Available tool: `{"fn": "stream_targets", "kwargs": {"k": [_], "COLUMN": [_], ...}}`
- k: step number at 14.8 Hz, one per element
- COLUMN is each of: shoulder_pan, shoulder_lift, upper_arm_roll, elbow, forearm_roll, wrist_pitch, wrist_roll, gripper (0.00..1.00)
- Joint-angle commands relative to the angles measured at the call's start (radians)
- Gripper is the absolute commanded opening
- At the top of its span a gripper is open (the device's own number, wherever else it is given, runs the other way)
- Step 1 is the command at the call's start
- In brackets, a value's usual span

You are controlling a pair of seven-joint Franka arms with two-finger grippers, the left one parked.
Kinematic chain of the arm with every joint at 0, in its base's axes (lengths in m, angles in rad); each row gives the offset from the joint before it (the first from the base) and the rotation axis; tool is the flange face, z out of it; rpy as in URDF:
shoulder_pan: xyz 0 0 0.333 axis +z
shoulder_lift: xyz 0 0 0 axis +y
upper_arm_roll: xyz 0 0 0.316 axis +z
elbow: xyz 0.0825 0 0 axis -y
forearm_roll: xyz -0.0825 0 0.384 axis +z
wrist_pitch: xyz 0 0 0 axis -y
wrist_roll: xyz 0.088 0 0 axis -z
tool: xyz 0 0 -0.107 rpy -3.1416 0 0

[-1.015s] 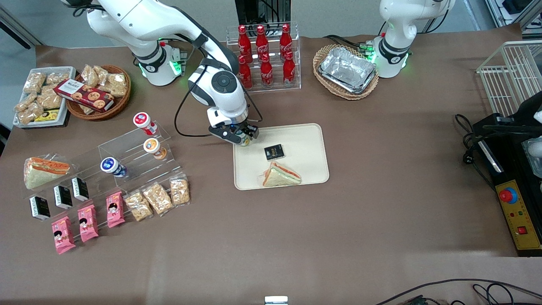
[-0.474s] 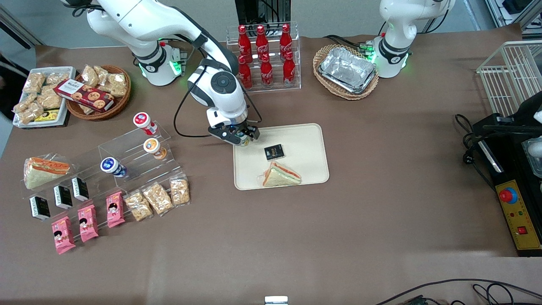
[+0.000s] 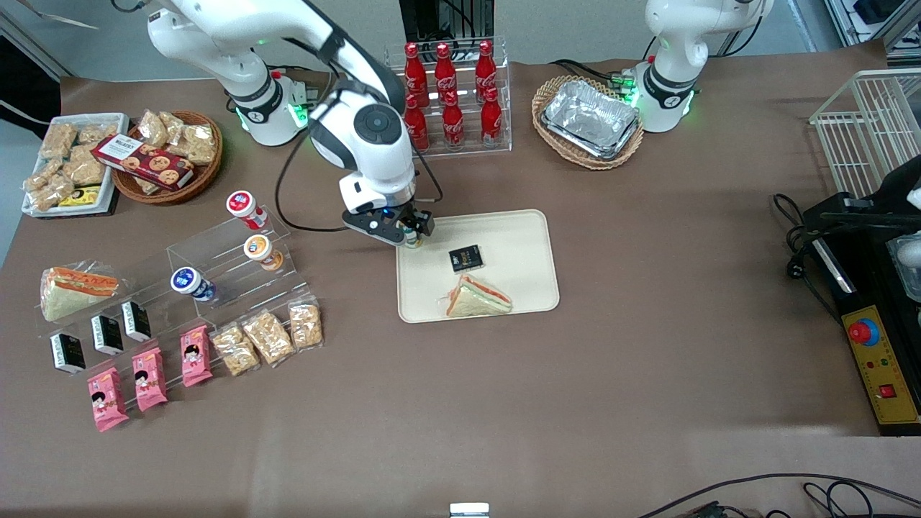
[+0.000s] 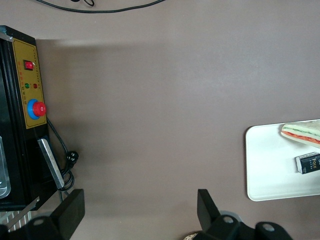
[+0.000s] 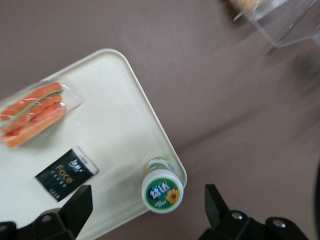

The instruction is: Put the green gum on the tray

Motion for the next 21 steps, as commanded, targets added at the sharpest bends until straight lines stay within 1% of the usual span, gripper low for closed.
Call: {"fn": "stream_targets", "kwargs": {"k": [1, 3, 5, 6, 8, 9, 11, 15, 17, 19, 21], "shoulder_pan": [-0.024, -0.067, -0.13, -0.141, -0.139, -0.138, -0.135, -0.138, -0.15, -0.185, -0.2], "shoulder_lift": [-0.049, -0.074, -0.133, -0.164, -0.213, -0.233, -0.266, -0.267, -0.257, -0.235, -0.23], "upper_arm_roll": [0.005, 0.002, -0.012, -0.039, -0.156, -0.219, -0.35, -0.541, -0.581, -0.58, -0.58], "elbow": [0.231, 0.322, 0.332, 0.332, 0.332, 0.332, 0.332, 0.336, 0.367, 0.394, 0.411], "forearm_roll": [0.115, 0.127, 0.13, 0.13, 0.132, 0.147, 0.199, 0.206, 0.204, 0.192, 0.199], "wrist_pitch": [-0.299, -0.445, -0.491, -0.507, -0.543, -0.551, -0.556, -0.554, -0.553, -0.553, -0.554], "wrist_roll": [-0.195, -0.311, -0.474, -0.57, -0.791, -0.909, -1.125, -1.454, -1.501, -1.499, -1.489], "gripper": [1.0, 1.0, 1.0, 1.0, 1.0, 1.0, 1.0, 1.0, 1.0, 1.0, 1.0]}}
